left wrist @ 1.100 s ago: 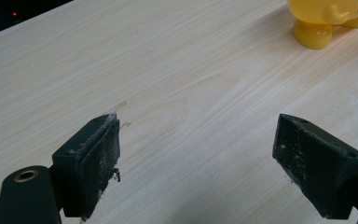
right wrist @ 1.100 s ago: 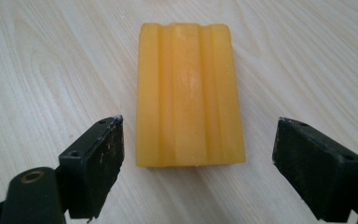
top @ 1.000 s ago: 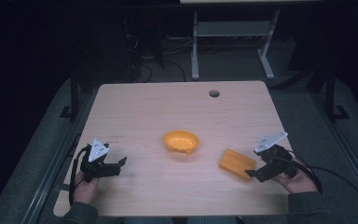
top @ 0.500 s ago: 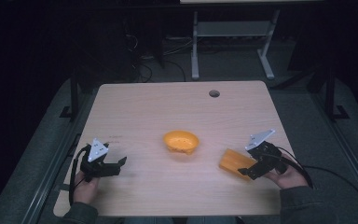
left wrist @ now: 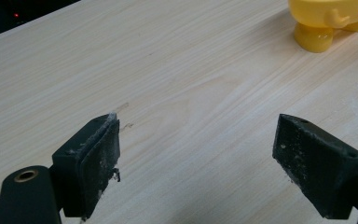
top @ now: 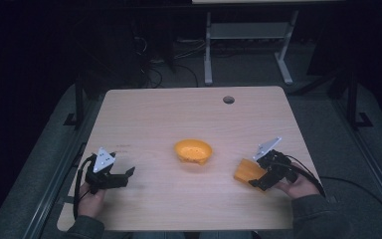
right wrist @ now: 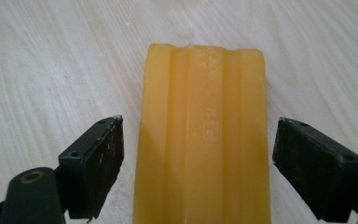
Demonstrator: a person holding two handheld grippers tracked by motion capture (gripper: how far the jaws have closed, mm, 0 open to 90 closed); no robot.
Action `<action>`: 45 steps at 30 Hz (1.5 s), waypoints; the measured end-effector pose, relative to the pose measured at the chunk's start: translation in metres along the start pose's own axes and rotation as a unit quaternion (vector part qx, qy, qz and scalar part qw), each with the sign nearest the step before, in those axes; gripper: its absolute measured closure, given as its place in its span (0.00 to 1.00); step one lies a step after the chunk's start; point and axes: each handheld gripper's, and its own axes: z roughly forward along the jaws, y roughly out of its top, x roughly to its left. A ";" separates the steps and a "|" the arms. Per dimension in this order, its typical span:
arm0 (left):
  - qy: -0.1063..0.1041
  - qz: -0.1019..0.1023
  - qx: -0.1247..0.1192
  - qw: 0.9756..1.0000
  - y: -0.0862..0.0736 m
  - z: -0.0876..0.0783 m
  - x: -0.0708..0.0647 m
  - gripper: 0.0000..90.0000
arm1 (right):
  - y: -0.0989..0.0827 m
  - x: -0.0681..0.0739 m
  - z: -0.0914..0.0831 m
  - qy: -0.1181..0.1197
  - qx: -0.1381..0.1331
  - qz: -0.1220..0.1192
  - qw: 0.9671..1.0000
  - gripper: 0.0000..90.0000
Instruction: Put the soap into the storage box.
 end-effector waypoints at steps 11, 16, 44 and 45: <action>0.000 0.000 -0.001 1.000 0.000 0.000 0.000 0.16 | 0.003 -0.003 0.013 0.003 0.027 0.004 1.000 0.17; 0.000 0.000 -0.001 1.000 0.000 0.000 0.000 0.16 | 0.004 -0.004 0.017 0.005 0.031 0.002 0.999 0.17; 0.000 -0.003 -0.001 1.000 0.000 -0.001 0.000 0.16 | 0.004 -0.003 0.030 0.004 0.051 0.004 0.999 0.21; 0.000 -0.004 -0.002 1.000 0.000 -0.001 0.000 0.16 | 0.004 -0.003 0.031 0.003 0.051 0.003 0.999 0.21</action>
